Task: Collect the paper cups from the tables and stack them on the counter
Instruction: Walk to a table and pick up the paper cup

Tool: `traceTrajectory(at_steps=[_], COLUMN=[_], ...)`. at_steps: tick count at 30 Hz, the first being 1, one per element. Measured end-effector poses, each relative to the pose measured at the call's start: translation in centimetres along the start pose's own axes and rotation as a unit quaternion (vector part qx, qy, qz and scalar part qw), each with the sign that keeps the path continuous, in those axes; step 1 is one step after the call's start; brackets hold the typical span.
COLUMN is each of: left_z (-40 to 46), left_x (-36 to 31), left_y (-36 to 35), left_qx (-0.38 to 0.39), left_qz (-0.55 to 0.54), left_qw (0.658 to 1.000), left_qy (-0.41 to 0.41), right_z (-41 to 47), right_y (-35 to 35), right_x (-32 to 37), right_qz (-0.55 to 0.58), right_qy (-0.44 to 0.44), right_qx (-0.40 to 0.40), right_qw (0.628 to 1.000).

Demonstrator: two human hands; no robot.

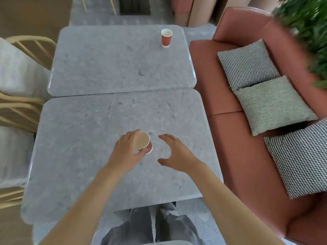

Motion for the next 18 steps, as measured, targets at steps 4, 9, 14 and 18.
traceTrajectory(at_steps=[4, 9, 14, 18], left_z=[0.8, 2.0, 2.4, 2.4], left_x=[-3.5, -9.0, -13.6, -15.6], left_y=[2.8, 6.2, 7.9, 8.6], left_qx=[-0.025, -0.046, -0.068, -0.085], left_qz=[-0.032, -0.071, -0.105, -0.113], left_qw=[0.999, 0.993, 0.986, 0.984], left_qy=[-0.035, -0.077, -0.11, -0.111], right_z=[-0.5, -1.7, -2.8, -3.5], right_y=[3.3, 8.4, 12.4, 13.9], right_x=[1.3, 3.2, 4.7, 5.1], right_qz=[-0.011, -0.006, 0.024, 0.044], right_qy=[0.014, 0.035, 0.051, 0.054], right_qx=[-0.042, -0.124, -0.212, -0.253], right_qw=[0.999, 0.992, 0.976, 0.965])
Point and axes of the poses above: each hand's wrist, its own z-axis towards the middle knuckle, its own y-axis out of the back of the hand, x = y × z, the point moved 4 cm from there along z, towards the middle knuckle, and after that the axes turned 10 degrees about -z, right-handed, at the moved point
